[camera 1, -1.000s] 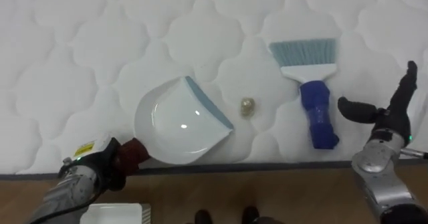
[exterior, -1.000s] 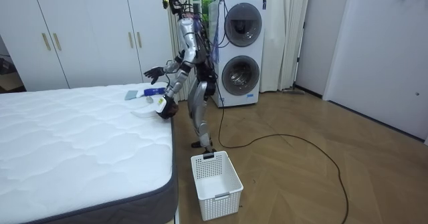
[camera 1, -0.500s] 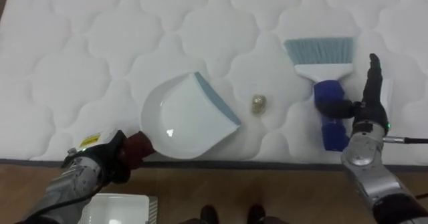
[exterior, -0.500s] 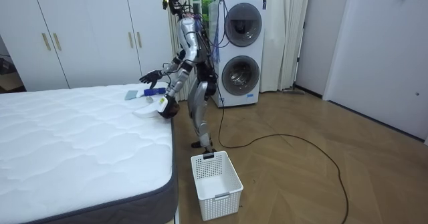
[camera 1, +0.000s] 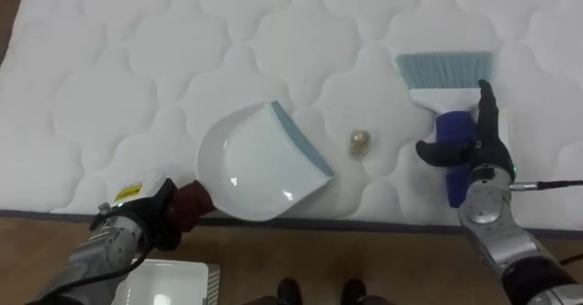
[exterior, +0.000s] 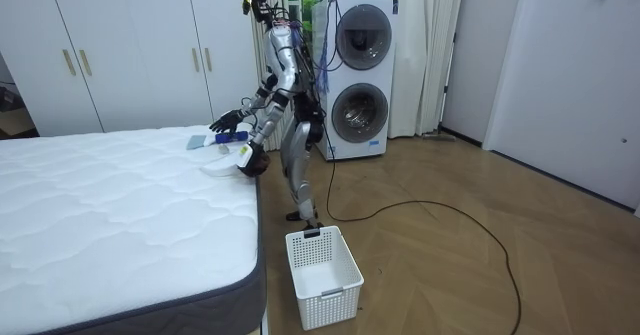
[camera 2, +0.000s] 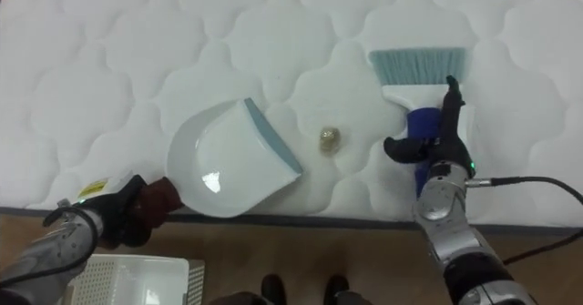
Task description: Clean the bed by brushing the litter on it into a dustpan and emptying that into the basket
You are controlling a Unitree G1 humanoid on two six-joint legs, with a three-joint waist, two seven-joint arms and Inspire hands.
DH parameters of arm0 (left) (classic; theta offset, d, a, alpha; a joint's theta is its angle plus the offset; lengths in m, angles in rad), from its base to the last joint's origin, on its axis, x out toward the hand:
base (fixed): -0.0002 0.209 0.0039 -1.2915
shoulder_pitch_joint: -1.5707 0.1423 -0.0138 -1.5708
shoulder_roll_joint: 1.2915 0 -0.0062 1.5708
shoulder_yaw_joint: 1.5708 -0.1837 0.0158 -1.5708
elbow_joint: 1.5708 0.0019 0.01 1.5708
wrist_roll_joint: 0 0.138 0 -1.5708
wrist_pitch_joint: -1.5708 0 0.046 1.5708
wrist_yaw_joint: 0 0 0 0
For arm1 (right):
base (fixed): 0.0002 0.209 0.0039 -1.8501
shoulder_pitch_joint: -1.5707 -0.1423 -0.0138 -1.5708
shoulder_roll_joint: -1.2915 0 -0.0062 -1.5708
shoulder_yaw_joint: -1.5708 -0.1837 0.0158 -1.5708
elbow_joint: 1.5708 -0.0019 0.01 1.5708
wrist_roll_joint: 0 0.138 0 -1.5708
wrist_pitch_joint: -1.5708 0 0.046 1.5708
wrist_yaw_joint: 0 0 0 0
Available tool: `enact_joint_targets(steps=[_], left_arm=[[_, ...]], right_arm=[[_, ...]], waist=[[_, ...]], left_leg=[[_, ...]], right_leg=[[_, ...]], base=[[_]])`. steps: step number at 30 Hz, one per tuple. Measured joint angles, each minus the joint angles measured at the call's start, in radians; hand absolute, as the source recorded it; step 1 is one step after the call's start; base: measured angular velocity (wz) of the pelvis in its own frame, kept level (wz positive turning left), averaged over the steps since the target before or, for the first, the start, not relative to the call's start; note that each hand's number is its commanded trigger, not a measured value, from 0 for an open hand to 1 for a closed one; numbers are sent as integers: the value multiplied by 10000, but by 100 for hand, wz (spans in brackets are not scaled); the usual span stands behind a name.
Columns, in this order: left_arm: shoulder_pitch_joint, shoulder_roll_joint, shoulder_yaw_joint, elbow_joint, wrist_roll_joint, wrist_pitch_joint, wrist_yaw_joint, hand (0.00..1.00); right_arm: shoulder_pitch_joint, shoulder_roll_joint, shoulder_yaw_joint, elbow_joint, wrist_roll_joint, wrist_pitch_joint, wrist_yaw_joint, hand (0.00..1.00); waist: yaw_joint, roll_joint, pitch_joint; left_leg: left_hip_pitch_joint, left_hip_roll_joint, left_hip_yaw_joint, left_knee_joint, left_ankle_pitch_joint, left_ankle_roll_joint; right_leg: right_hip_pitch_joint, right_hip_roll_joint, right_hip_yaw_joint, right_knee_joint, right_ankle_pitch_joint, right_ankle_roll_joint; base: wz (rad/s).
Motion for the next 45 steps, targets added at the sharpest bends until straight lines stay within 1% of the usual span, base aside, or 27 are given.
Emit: enact_joint_targets(steps=[1,3,6,9,14,17,18,19,20,23,25,27,30,36,39,45], left_arm=[[-2,0,-52,3,-4,12,12,100],[-1,-1,-198,24,-225,27,11,100],[-15,-1,-261,16,-301,29,-14,100],[-10,-10,-265,-2,-353,33,-57,100],[-60,-33,-261,-31,-356,58,-110,100],[-103,-38,-270,-74,-352,61,-98,100],[-110,-52,-288,-74,-352,61,-95,100],[-107,-61,-311,-74,-352,67,-93,100],[-106,-62,-334,-74,-352,71,-91,100],[-100,-62,-424,-73,-351,135,-82,100],[-89,-62,-478,-72,-351,172,-81,100],[-68,-64,-484,-68,-351,238,-111,100],[-51,-64,-554,-67,-352,270,-110,100],[29,-89,-685,-62,-369,388,-70,100],[14,-89,-690,-64,-371,421,-72,100],[14,-85,-684,-72,-364,450,-64,100]], right_arm=[[-5,-7,-4,83,30,32,18,0],[-8,-29,-4,306,218,174,25,0],[-14,-24,-4,625,219,203,55,0],[-19,-20,-3,1039,215,304,275,0],[-183,-23,-10,1333,216,319,392,0],[-218,-38,17,1603,220,298,466,0],[-223,-45,25,1639,212,306,469,15],[-239,-55,25,1690,209,328,469,74],[-241,-68,25,1723,209,333,471,100],[-245,-124,21,1811,209,410,476,100],[-318,-232,40,2013,197,422,449,100],[-427,-525,71,2114,154,501,466,100],[-451,-730,159,2139,165,710,513,100],[-399,-721,338,2333,222,1069,702,100],[-396,-698,346,2367,325,1185,901,100],[-392,-681,322,2445,324,1215,1010,100]], waist=[[10,3,2],[59,54,32],[105,101,60],[140,99,60],[131,94,58],[52,102,52],[50,103,51],[69,104,49],[82,107,48],[114,111,45],[132,113,41],[136,111,40],[127,111,39],[119,109,35],[118,101,25],[121,74,-18]], left_leg=[[6,-3,0,-7,0,0],[5,-4,0,-7,0,0],[-15,-13,-3,-7,0,0],[-81,-29,-3,63,0,1],[-126,-44,-28,86,0,2],[-281,-44,-211,224,1,3],[-335,-43,-272,278,1,3],[-372,-35,-293,327,1,4],[-388,-31,-301,349,1,4],[-413,-30,-355,382,1,5],[-402,-32,-369,391,2,5],[-391,-31,-378,413,2,5],[-335,-27,-384,407,4,2],[-260,-36,-374,396,9,-7],[-257,-37,-372,405,14,-14],[-238,-35,-365,455,29,-7]], right_leg=[[1,-3,0,4,0,0],[3,-6,-3,6,0,0],[-41,-27,-22,61,-5,-2],[-171,-75,-44,240,-12,-1],[-179,-102,-93,245,-17,-2],[-152,-137,-364,214,-28,-20],[-152,-142,-428,210,-31,-27],[-149,-142,-461,211,-31,-27],[-146,-142,-479,211,-32,-27],[-109,-160,-577,216,-31,-28],[-89,-167,-598,236,-31,-28],[-82,-170,-597,281,-31,-28],[-49,-174,-593,346,-35,-34],[35,-177,-567,340,-93,-72],[37,-182,-573,340,-103,-84],[63,-187,-559,346,-103,-85]], base=[[0],[0],[0],[0],[1],[15],[19],[11],[9],[7],[5],[0],[2],[0],[0],[0]])
